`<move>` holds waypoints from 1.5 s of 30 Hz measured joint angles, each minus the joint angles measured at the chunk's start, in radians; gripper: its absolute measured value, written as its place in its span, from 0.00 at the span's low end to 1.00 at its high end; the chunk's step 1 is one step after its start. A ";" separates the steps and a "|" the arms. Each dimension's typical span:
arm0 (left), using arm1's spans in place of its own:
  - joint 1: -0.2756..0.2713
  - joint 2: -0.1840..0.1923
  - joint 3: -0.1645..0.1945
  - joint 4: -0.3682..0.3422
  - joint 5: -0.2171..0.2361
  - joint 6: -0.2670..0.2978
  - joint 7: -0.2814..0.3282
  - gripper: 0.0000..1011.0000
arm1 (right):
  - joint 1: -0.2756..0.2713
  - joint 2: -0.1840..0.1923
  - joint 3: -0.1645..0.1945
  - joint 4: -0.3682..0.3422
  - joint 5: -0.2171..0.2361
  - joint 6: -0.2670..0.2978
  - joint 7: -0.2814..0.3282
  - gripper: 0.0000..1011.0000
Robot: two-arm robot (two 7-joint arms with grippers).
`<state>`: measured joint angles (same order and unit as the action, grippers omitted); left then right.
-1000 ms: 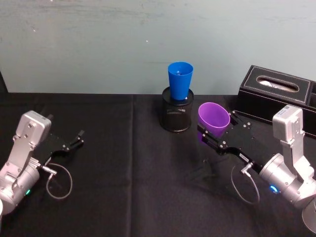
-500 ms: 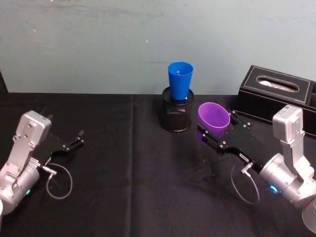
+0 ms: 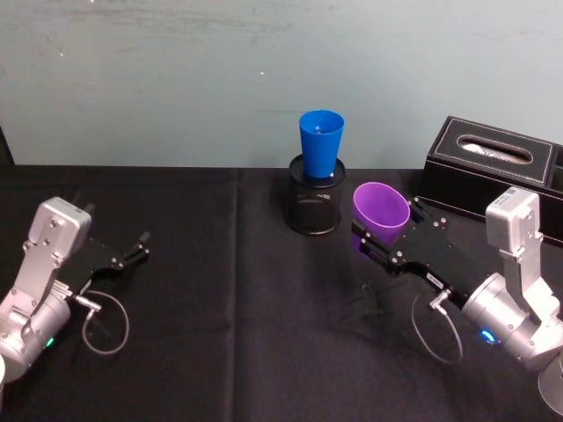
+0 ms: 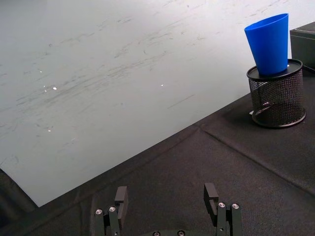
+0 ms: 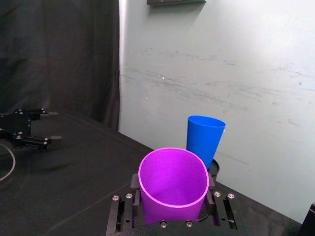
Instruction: Pick up one cup with a gripper and tap it against the other cup.
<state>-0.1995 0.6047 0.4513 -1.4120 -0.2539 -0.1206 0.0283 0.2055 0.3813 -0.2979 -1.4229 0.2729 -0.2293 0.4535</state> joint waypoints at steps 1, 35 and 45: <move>0.000 0.000 0.000 0.000 0.000 0.000 0.000 1.00 | 0.000 0.000 0.000 0.000 0.000 0.000 0.000 0.72; 0.000 0.000 0.000 0.000 0.000 0.000 0.000 1.00 | 0.006 -0.010 0.002 0.010 0.008 0.001 0.001 0.72; 0.000 0.000 0.000 0.000 0.000 0.000 0.000 1.00 | 0.049 -0.043 0.008 0.060 0.029 0.018 -0.004 0.72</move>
<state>-0.1995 0.6047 0.4513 -1.4120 -0.2539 -0.1206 0.0283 0.2548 0.3387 -0.2901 -1.3630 0.3020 -0.2115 0.4500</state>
